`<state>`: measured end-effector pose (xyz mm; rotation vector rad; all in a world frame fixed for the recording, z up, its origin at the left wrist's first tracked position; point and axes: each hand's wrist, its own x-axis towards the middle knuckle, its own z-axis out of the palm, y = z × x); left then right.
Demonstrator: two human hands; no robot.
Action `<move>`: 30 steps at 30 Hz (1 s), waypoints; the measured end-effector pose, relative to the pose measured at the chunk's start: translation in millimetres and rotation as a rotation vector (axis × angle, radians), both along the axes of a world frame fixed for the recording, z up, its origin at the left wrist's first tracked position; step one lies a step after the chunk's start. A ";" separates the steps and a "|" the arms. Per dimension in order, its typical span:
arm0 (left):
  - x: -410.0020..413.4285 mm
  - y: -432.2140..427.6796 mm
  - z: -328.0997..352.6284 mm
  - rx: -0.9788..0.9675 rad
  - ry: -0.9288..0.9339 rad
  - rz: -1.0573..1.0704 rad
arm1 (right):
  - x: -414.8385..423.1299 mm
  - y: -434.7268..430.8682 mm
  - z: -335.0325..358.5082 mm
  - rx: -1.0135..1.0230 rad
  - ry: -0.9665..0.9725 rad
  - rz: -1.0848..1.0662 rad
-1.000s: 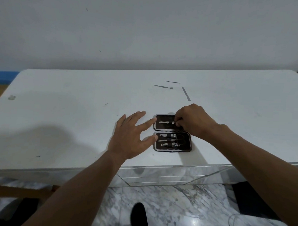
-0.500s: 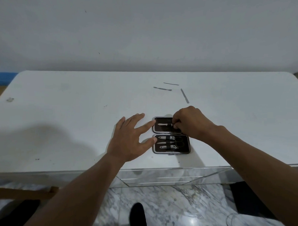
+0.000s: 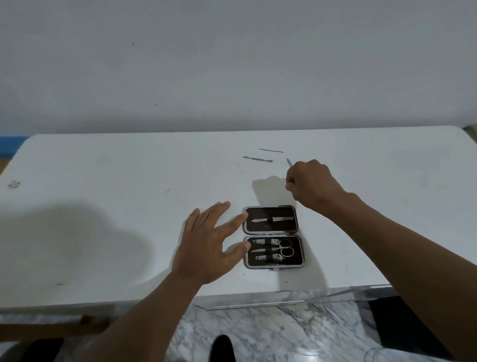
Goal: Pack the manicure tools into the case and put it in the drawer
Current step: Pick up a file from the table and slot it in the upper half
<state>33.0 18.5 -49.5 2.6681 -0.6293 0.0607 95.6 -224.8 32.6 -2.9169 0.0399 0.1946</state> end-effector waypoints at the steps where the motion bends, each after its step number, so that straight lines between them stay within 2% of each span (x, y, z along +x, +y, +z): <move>1: -0.1 -0.2 0.3 0.003 0.005 0.002 | 4.6 -3.8 -0.3 -0.007 -0.010 -0.030; 14: 1.1 -0.6 4.9 -0.007 0.049 0.004 | 59.2 -5.1 -8.8 0.060 0.044 -0.379; 23: 2.5 -1.8 5.3 -0.006 0.069 0.002 | 74.1 -4.3 3.5 0.118 0.171 -0.462; 30: 3.0 -1.7 5.6 -0.012 0.082 -0.001 | 73.2 -0.5 4.3 0.158 0.196 -0.481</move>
